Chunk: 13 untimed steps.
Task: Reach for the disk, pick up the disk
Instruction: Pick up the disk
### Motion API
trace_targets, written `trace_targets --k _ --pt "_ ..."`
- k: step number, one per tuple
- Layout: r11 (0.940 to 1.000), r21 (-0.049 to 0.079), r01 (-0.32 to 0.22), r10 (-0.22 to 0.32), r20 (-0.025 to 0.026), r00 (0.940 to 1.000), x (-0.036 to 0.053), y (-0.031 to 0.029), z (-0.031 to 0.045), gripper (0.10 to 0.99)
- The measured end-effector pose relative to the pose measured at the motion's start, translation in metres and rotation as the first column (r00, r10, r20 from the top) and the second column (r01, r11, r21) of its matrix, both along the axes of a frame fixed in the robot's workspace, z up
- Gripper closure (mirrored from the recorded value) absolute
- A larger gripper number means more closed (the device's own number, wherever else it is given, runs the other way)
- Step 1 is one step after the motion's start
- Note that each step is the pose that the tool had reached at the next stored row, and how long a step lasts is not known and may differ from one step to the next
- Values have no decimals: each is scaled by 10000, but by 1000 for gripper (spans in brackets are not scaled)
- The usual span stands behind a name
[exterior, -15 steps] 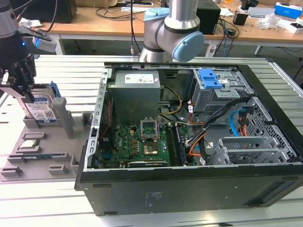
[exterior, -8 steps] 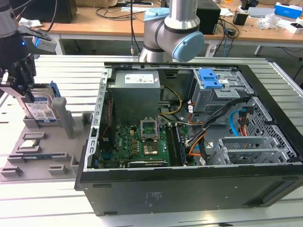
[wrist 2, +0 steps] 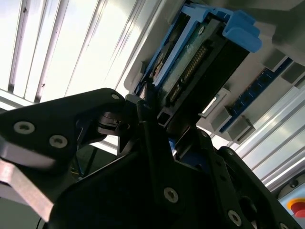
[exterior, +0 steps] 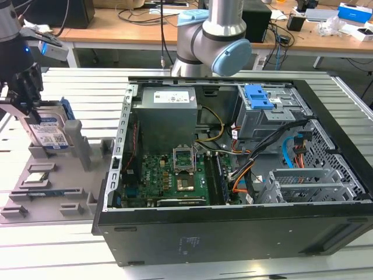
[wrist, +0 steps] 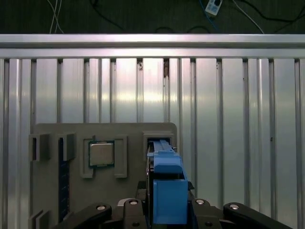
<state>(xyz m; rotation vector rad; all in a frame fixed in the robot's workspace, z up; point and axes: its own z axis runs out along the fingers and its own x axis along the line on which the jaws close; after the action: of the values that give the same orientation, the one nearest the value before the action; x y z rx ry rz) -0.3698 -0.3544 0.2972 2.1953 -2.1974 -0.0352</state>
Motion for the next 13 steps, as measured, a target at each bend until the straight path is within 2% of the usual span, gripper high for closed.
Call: trace_targets --k 8,11,13 --pt "10000 0 0 0 -1 10000 8 1 78 722" --pt "10000 0 0 0 -3 10000 11 1 134 722" --pt "10000 0 0 0 -4 10000 13 2 197 722"
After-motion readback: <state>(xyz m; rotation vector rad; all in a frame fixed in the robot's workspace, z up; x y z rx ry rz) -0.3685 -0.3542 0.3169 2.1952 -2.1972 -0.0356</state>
